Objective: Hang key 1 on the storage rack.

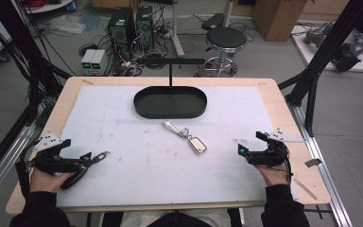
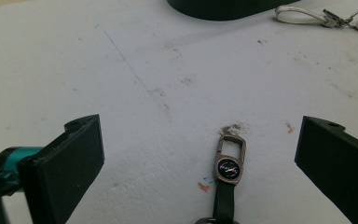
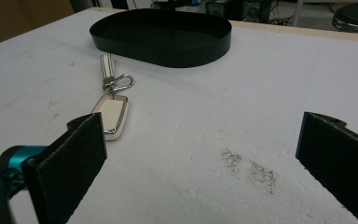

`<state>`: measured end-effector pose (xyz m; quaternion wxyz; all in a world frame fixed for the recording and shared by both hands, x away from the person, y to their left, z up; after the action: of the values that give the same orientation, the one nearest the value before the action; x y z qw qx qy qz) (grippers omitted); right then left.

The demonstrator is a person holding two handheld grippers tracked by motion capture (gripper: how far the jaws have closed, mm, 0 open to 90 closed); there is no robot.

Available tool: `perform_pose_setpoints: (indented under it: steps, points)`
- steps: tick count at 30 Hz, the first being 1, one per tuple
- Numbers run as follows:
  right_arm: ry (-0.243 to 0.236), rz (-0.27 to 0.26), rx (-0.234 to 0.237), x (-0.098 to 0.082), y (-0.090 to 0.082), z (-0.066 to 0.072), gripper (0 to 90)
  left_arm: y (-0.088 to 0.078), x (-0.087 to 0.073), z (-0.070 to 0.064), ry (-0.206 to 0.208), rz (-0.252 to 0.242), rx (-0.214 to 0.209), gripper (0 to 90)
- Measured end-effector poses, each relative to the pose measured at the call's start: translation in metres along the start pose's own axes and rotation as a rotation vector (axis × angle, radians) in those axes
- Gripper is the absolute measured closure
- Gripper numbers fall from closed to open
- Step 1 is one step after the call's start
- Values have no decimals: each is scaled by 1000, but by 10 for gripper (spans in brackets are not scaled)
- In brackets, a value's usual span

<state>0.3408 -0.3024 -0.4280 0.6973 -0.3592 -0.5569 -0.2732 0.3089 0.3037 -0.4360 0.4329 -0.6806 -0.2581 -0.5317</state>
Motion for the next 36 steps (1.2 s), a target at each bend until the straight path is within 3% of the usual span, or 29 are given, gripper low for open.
perform_pose_setpoints:
  steps: [27,36]
  points:
    - [10,23,7,-1,4,3,9,-5,-2,3,-8,-29,7,17]
    - [10,32,26,17,15,5,9,-5,-1,4,-2,-22,19,18]
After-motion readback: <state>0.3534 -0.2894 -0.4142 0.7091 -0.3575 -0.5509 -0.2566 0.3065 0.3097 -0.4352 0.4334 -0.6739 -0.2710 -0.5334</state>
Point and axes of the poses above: each handheld gripper's, and its own axes: y roughly forward along the jaws, x roughly out of its top, z roughly to its left, the point moved 4 cm from there along y, roughly forward along the jaws, and after that the axes turned 12 degrees about -z, right-handed, at the moved point
